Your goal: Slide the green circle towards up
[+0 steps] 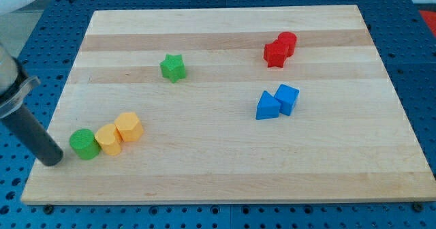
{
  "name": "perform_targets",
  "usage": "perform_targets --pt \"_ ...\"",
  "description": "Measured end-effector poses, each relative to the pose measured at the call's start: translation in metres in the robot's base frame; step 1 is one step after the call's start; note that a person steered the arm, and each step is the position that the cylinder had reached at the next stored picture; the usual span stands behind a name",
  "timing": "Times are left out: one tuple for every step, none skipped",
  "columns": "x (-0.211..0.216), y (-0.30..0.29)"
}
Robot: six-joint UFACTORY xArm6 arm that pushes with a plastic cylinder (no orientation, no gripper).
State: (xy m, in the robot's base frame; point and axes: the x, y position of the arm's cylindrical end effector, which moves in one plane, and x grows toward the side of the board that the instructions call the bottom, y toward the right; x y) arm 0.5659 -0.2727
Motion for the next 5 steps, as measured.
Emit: perform_targets --pt "0.006 0.03" --pt "0.001 0.058" --pt "-0.021 0.051" --pt "-0.051 0.031" --pt "-0.082 0.03"
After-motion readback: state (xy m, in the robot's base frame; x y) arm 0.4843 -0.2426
